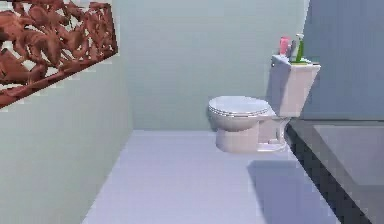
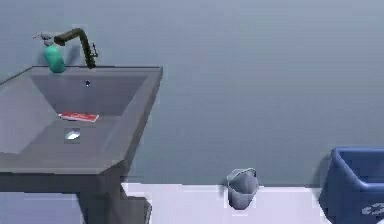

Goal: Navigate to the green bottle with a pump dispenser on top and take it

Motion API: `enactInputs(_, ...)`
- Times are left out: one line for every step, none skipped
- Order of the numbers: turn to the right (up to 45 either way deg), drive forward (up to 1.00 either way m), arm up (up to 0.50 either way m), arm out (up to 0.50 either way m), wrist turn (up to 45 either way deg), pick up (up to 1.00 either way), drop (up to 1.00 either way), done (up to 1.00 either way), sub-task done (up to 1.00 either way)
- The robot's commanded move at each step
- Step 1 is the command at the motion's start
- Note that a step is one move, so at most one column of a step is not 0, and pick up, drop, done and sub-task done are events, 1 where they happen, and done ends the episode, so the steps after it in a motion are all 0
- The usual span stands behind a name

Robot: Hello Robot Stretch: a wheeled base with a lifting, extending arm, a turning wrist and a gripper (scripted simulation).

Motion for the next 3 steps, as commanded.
enactInputs(0.0,0.9,0.0,0.0,0.0,0.0,0.0,0.0,0.0)
enactInputs(42.0,0.0,0.0,0.0,0.0,0.0,0.0,0.0,0.0)
enactInputs(0.0,0.65,0.0,0.0,0.0,0.0,0.0,0.0,0.0)
